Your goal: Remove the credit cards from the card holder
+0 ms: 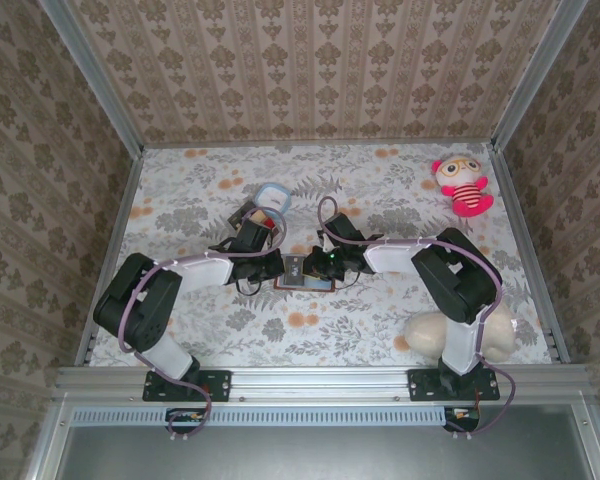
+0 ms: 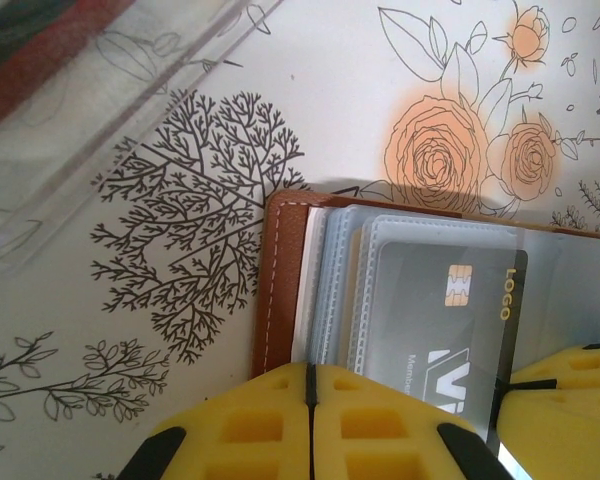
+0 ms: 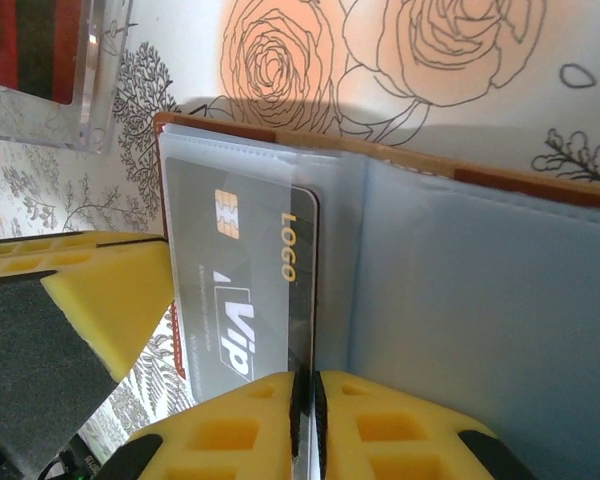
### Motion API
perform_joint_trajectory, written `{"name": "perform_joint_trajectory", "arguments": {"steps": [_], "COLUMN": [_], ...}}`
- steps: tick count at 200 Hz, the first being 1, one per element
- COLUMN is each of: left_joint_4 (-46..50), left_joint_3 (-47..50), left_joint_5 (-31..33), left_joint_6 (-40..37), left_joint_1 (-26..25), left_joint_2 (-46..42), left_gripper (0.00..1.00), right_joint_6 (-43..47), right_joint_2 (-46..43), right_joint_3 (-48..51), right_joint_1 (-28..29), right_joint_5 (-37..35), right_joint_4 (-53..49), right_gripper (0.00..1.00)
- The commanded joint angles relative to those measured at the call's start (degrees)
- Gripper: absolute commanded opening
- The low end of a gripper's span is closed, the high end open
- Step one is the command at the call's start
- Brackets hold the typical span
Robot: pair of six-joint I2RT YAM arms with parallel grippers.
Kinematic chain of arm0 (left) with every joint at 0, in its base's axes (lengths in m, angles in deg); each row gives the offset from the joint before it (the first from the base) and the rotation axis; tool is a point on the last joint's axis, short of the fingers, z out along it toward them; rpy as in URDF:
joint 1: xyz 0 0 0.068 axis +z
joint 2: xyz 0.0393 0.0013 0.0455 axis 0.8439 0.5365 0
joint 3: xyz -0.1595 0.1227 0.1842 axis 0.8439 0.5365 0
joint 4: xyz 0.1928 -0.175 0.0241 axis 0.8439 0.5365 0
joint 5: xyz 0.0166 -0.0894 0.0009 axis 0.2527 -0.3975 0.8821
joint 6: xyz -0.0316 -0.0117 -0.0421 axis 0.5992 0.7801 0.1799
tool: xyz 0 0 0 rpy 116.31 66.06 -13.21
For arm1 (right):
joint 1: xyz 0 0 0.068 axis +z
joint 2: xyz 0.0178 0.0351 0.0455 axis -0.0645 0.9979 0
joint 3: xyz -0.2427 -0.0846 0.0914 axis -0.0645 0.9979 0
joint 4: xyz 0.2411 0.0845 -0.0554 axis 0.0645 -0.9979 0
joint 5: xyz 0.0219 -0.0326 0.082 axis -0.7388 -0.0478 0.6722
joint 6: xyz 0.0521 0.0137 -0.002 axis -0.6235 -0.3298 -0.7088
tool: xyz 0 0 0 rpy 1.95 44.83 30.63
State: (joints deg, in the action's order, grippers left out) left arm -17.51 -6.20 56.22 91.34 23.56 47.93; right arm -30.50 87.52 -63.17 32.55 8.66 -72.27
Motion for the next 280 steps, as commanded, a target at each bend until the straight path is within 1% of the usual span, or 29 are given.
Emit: {"name": "perform_joint_trajectory", "arguments": {"steps": [1,56,91,136,176,201,226,257,280], "left_joint_4": [4.2,5.0,6.3,6.4,6.0,6.8,5.1,0.3,-1.1], "left_joint_3": [0.1,0.1,-0.3,-0.1,-0.6,-2.5,-2.9,-2.4,-2.8], "left_joint_5": [0.2,0.5,0.9,0.4,-1.1,-1.9,-4.3,-9.2,-10.3], "left_joint_6": [0.1,-0.2,-1.4,-1.6,-1.3,-2.1,-1.6,-0.2,0.1], "left_joint_1": [0.1,0.6,1.8,2.3,2.8,2.8,2.8,2.6,1.9], "left_joint_2": [2.0,1.2,-0.9,-1.0,-2.2,-4.4,-5.3,-2.8,0.0], "left_gripper": [0.06,0.06,0.09,0.10,0.10,0.11,0.13,0.13,0.11], "right_joint_6": [0.0,0.1,1.9,3.6,3.6,3.6,2.8,1.8,1.6], "right_joint_2": [1.6,0.8,-1.5,-3.6,-3.3,-2.8,-1.7,-0.6,-0.4], "right_joint_3": [-0.7,-0.6,-0.1,0.9,0.1,-0.5,-0.5,-0.3,-0.3], "right_joint_1": [0.3,0.2,0.1,-0.5,-0.6,-0.6,-0.5,-0.5,-0.5], "right_joint_5": [2.3,2.0,-1.3,-5.3,-5.2,-4.6,-3.5,-3.0,-3.1], "right_joint_4": [2.5,2.6,-1.2,-6.4,-7.3,-7.1,-5.8,-4.9,-4.9], "right_gripper": [0.15,0.10,0.06,0.05,0.05,0.07,0.12,0.20,0.24]}}
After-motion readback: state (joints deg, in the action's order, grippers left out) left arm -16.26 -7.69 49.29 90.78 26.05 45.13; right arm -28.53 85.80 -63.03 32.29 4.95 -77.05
